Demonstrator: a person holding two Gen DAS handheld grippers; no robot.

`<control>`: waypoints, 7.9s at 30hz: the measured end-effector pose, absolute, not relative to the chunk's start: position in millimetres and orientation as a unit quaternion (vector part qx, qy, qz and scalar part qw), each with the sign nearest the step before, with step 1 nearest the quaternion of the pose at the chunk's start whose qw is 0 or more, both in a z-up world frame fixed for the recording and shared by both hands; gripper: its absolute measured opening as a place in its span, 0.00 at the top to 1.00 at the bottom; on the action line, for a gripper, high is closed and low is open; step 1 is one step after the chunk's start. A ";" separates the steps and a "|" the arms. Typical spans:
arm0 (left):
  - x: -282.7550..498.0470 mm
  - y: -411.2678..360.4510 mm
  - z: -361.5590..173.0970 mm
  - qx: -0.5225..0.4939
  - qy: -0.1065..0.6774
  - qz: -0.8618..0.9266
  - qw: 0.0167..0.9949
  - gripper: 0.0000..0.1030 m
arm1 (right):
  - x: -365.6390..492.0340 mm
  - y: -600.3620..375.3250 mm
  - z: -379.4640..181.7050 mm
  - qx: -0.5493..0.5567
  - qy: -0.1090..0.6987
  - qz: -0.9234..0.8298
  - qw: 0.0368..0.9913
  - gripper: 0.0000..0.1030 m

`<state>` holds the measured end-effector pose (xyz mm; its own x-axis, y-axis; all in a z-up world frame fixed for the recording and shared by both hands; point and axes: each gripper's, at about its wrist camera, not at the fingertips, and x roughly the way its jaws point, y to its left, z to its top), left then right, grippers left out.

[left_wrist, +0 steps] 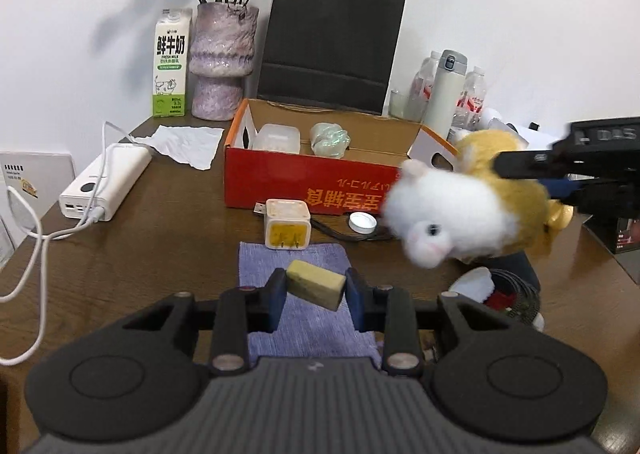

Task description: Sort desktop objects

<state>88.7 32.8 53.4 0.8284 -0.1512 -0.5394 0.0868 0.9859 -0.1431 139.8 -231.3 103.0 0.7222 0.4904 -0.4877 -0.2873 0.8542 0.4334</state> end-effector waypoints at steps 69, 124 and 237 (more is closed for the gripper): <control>386.5 28.5 105.7 -0.013 0.488 -0.026 0.872 0.26 | 377.1 -203.5 115.9 -0.013 0.443 0.098 0.891 0.28; -0.9 -15.7 14.9 -0.045 0.241 -0.062 0.968 0.09 | -21.3 -246.7 26.9 0.034 0.191 0.152 0.969 0.19; 490.1 -47.6 52.2 -0.072 0.453 -0.113 0.881 0.91 | 480.0 -200.6 54.3 0.036 0.413 0.088 0.906 0.45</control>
